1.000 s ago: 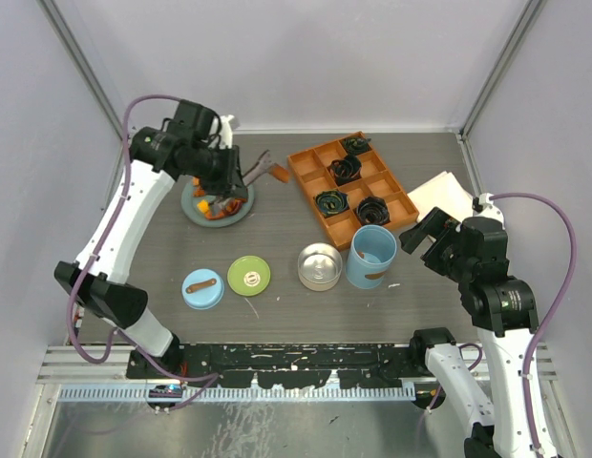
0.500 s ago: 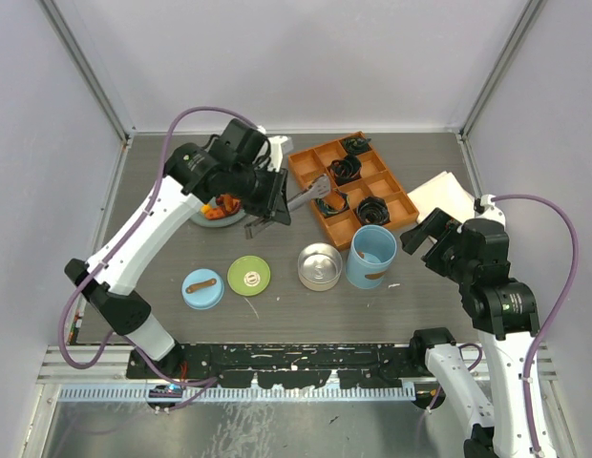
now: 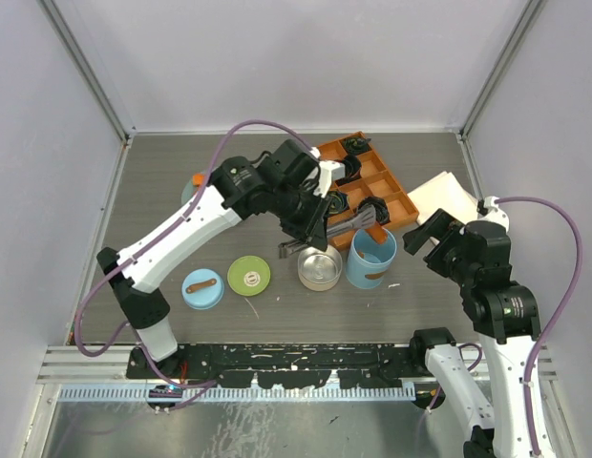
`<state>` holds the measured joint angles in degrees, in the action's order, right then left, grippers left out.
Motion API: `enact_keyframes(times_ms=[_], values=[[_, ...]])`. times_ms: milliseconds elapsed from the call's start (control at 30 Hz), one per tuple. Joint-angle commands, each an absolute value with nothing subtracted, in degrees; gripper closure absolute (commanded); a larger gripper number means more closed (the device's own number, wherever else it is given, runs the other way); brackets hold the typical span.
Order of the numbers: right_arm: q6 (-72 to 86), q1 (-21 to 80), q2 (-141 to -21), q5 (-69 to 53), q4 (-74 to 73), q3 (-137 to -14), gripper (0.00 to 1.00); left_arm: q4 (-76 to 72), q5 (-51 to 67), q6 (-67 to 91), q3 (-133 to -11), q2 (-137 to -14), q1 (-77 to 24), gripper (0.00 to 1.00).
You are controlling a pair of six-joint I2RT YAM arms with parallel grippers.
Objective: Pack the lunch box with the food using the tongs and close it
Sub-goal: Place the fake food in the packing box.
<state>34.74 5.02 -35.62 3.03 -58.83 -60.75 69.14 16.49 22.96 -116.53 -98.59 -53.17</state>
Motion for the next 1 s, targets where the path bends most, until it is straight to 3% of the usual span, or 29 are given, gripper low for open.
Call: enact_keyframes(times_ms=[0, 600, 967], values=[[35.51, 4.79, -34.89, 4.56, -57.41, -62.17, 0.00, 69.53, 16.61, 20.77, -120.01, -99.61, -55.18, 0.85], [35.33, 4.82, -35.33, 3.98, -57.17, -62.02, 0.00, 72.51, 15.00, 18.91, -122.58, -102.17, -57.48, 0.66], [35.42, 4.83, -35.50, 3.78, -56.95, -61.82, 0.00, 72.42, 10.72, 18.63, -122.78, -100.22, -57.48, 0.64]])
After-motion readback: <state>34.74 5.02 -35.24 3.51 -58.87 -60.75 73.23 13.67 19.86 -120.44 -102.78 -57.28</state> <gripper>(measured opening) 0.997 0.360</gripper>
